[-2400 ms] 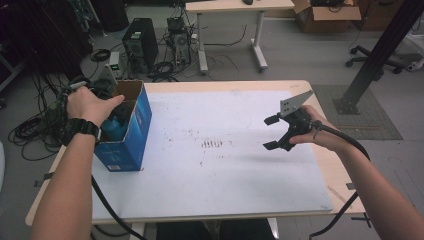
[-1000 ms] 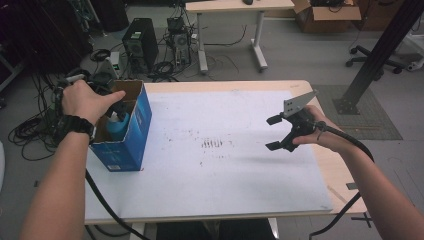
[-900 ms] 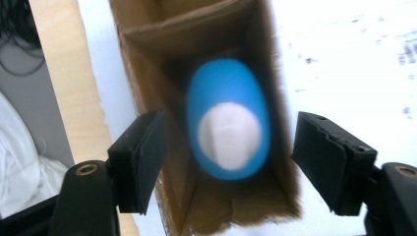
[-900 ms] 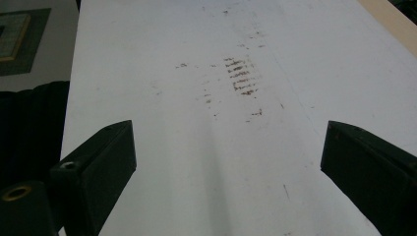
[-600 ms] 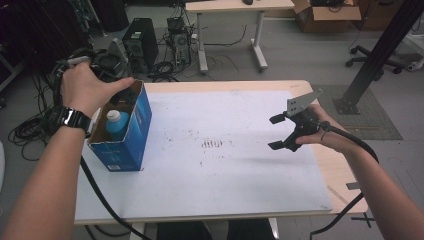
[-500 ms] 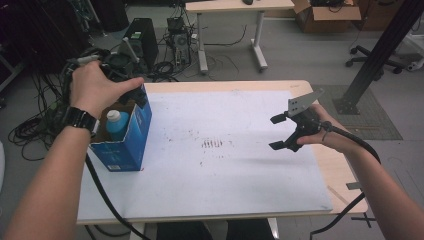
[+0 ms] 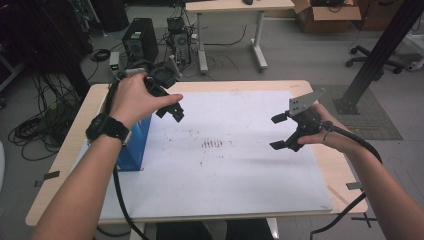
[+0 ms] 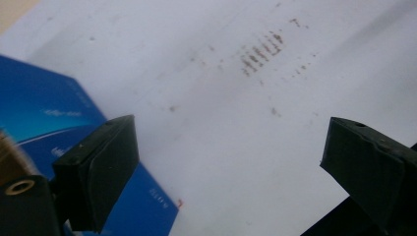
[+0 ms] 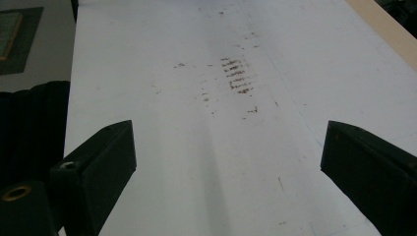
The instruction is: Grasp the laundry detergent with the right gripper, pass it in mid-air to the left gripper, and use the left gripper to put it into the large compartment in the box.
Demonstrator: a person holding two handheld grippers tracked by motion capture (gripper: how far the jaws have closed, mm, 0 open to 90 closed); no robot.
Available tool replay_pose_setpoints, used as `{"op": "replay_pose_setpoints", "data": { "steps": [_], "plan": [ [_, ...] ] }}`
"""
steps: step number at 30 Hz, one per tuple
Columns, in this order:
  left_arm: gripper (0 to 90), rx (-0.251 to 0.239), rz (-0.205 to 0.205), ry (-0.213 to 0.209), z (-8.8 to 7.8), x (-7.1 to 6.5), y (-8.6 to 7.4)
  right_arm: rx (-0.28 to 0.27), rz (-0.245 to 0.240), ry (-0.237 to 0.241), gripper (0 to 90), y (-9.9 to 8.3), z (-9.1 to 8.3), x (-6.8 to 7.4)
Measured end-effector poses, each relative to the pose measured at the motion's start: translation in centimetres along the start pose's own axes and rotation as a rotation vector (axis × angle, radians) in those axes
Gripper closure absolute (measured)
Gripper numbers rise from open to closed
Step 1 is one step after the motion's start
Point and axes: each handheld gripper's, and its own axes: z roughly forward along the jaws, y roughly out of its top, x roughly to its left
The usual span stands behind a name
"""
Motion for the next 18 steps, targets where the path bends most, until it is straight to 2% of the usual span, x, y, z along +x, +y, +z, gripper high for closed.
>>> {"op": "replay_pose_setpoints", "data": {
  "steps": [2, 3, 4, 5, 6, 10, 11, 18],
  "plan": [
    [6.4, 0.015, 0.016, -0.019, 1.1, -0.7, 0.2, 0.003, 0.003, -0.002, 6.9, 0.0, 0.0, 0.0],
    [6.2, 0.015, 0.016, -0.019, 1.1, -0.7, 0.2, 0.003, 0.003, -0.002, 6.9, 0.0, 0.0, 0.0],
    [6.2, 0.026, 0.015, -0.028, 1.8, -1.1, 0.4, 0.005, 0.004, -0.002, 6.8, 0.0, 0.0, 0.0],
    [6.0, 0.026, 0.015, -0.028, 1.8, -1.1, 0.4, 0.005, 0.004, -0.002, 6.8, 0.0, 0.0, 0.0],
    [6.0, 0.034, 0.021, -0.05, 2.4, -1.5, 0.5, 0.004, 0.005, -0.004, 6.9, -0.1, 0.0, 0.0],
    [5.9, 0.048, 0.033, -0.066, 3.2, -2.1, 0.7, 0.006, 0.003, -0.003, 6.8, -0.1, -0.1, 0.1],
    [5.8, 0.045, 0.033, -0.089, 3.5, -2.4, 0.8, 0.008, 0.005, -0.005, 6.8, -0.1, -0.1, 0.1],
    [5.0, 0.058, 0.054, -0.096, 4.5, -3.2, 1.0, 0.01, 0.006, -0.004, 6.9, -0.2, -0.1, 0.2]
  ]
}}
